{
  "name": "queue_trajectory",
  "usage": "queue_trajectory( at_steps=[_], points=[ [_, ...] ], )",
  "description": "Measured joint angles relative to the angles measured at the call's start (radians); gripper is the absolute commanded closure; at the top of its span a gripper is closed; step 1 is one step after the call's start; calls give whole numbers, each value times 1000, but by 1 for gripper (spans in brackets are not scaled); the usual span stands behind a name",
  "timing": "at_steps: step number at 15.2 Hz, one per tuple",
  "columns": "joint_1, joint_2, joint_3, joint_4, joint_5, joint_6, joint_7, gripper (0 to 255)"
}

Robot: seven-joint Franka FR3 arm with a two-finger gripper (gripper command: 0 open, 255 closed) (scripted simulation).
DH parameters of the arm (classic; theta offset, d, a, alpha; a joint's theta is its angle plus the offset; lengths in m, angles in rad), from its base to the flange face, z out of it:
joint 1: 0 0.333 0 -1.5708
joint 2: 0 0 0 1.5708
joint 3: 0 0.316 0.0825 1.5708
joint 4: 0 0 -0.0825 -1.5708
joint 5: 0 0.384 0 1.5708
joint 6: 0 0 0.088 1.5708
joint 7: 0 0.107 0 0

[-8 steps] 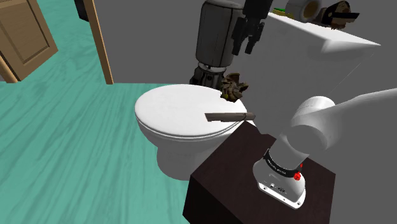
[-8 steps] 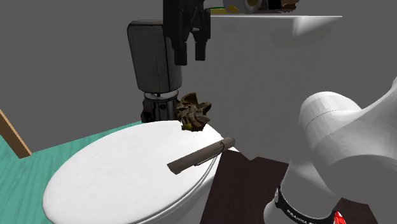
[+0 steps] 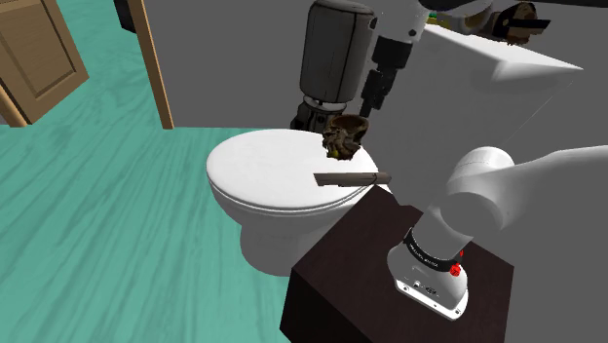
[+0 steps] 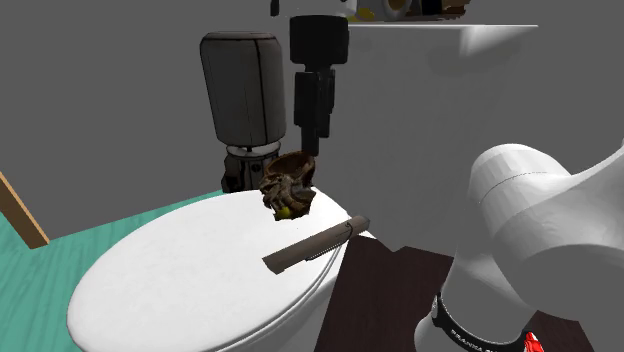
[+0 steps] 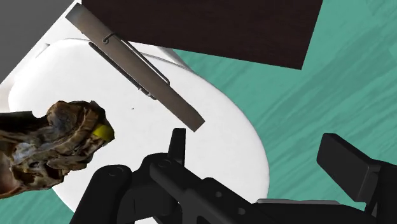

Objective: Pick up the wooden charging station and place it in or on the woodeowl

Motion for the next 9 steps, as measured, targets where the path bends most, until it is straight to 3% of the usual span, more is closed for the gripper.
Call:
queue_trajectory(
  at_steps=[9],
  points=[
    [7,-9,-153,-280,-145,304,-311,0]
  ],
)
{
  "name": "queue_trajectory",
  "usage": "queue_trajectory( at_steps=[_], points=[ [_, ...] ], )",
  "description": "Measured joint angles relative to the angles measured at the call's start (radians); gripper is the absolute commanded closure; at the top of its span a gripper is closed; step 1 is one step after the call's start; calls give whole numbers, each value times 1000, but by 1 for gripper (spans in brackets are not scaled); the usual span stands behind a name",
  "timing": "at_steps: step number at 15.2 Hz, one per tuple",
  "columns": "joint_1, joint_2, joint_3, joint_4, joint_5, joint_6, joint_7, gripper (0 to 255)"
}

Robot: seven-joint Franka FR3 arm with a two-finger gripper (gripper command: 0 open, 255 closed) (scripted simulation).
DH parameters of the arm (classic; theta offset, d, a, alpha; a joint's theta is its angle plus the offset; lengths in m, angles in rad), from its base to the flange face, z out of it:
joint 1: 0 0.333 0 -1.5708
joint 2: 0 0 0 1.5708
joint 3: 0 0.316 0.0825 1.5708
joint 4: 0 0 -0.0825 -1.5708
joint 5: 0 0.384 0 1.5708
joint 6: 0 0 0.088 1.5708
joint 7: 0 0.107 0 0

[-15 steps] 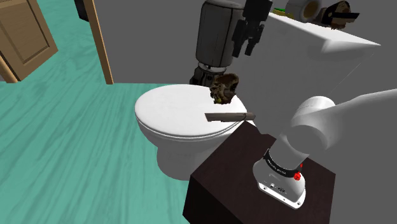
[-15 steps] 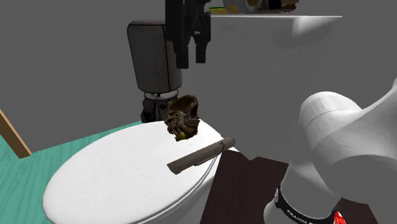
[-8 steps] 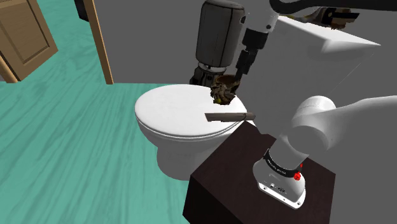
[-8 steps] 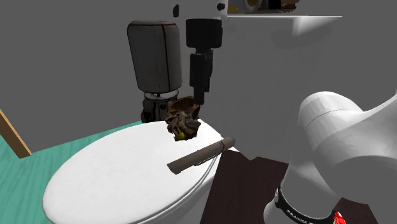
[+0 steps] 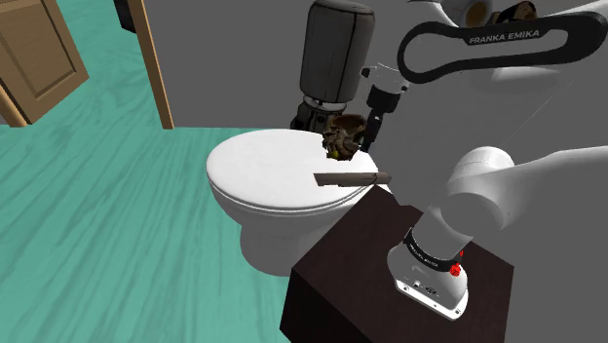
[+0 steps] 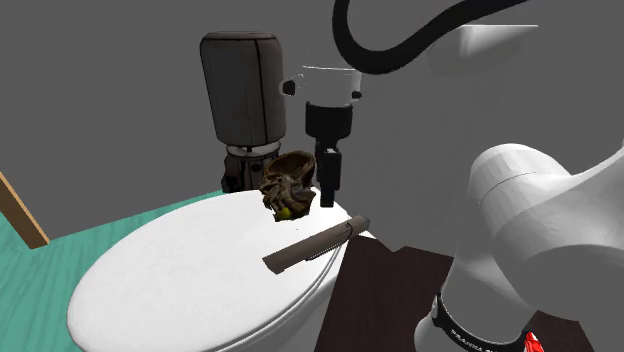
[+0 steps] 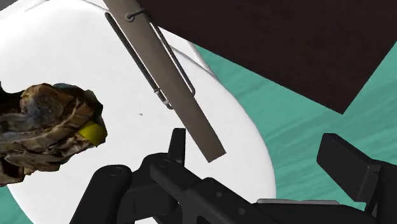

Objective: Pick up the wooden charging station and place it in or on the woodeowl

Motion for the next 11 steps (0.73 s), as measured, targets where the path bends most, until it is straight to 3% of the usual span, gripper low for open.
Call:
queue_trajectory(
  at_steps=[7,11],
  points=[
    [6,160,-156,-129,-122,319,-247,0],
    [46,357,-279,-146,-164,553,-411,0]
  ],
)
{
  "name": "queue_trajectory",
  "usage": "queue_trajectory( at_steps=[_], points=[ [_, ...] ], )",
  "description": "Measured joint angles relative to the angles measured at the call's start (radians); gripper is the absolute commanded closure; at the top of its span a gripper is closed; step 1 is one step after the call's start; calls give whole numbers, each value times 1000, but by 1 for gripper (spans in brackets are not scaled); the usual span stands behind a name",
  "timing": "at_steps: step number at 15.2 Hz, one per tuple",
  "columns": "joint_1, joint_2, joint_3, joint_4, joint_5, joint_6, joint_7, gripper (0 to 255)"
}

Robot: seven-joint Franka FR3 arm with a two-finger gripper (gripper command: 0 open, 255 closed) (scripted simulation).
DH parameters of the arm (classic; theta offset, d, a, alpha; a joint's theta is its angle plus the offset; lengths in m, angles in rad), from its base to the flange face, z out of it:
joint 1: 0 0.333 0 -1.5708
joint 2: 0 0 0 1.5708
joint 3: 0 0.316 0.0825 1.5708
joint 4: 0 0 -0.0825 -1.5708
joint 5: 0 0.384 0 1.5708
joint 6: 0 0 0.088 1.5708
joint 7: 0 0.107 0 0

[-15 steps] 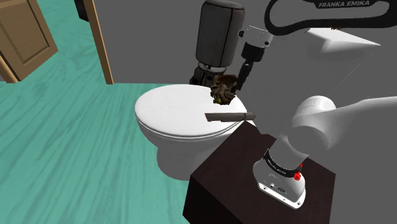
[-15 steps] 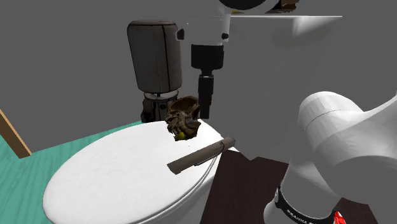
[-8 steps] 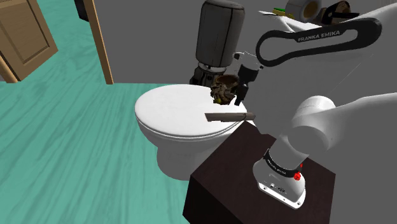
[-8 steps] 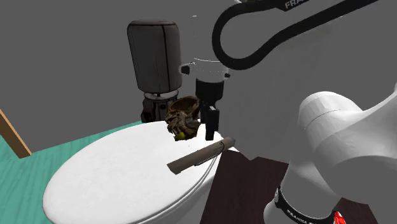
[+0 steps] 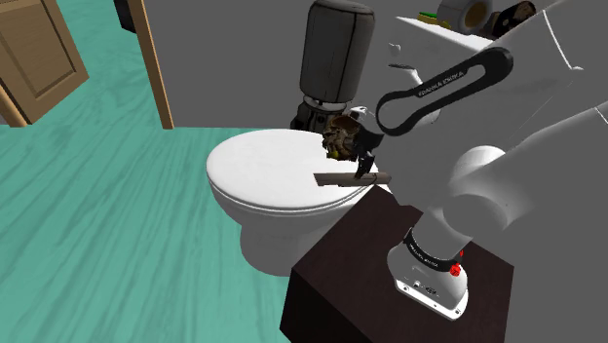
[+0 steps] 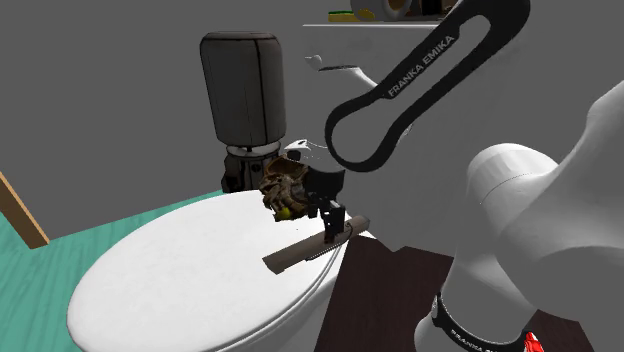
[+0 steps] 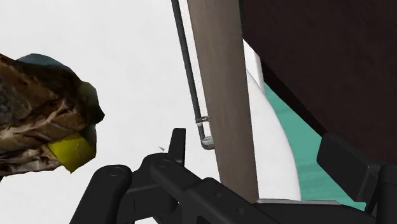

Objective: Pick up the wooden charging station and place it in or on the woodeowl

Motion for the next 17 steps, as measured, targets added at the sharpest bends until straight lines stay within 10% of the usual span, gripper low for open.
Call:
queue_trajectory(
  at_steps=[9,16,17],
  points=[
    [145,269,-142,-4,94,286,-154,0],
    [163,290,-154,-4,112,307,-167,0],
    [163,290,-154,-4,112,307,-167,255]
  ],
)
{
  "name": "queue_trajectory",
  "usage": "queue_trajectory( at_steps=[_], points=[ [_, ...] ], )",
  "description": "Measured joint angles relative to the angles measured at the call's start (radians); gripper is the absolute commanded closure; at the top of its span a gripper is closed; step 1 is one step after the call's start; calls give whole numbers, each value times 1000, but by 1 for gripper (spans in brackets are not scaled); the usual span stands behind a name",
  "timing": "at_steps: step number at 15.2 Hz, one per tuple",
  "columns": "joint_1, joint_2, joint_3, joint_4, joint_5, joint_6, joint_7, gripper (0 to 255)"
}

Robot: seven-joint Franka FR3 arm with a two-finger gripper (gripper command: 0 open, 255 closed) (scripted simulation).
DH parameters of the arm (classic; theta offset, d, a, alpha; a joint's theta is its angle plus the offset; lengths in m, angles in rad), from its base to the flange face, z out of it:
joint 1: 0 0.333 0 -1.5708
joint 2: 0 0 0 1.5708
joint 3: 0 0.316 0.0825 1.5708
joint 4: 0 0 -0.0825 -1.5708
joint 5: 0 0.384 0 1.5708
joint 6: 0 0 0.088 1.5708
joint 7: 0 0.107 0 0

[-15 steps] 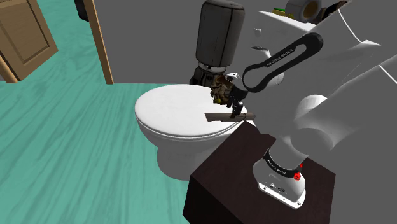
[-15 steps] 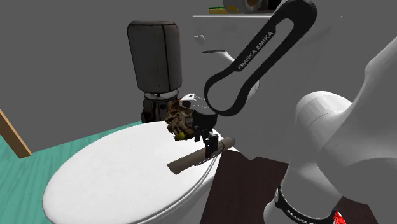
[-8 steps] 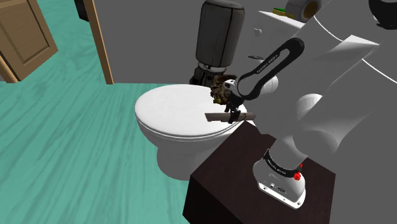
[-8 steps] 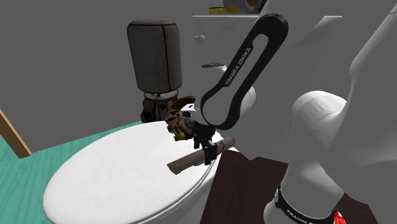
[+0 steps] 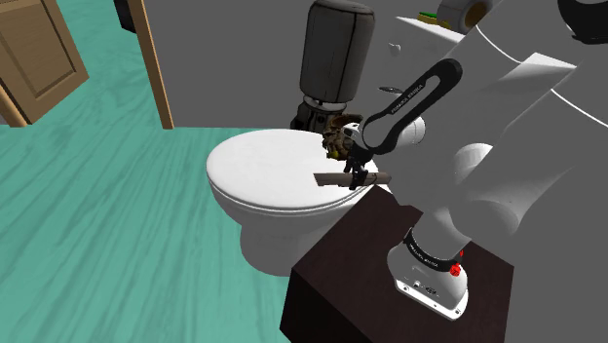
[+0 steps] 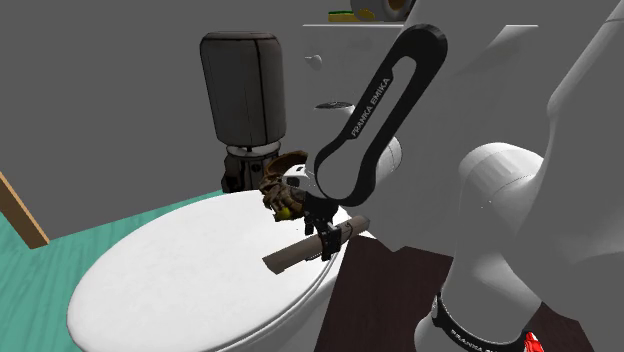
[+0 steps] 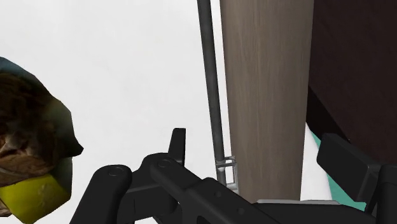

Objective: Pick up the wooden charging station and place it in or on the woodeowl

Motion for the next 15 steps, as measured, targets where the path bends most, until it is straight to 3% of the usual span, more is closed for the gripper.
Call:
queue_trajectory(
  at_steps=[10,15],
  points=[
    [0,0,0,0,0,1,0,255],
    [-71,-97,56,3,-71,-98,56,255]
  ],
)
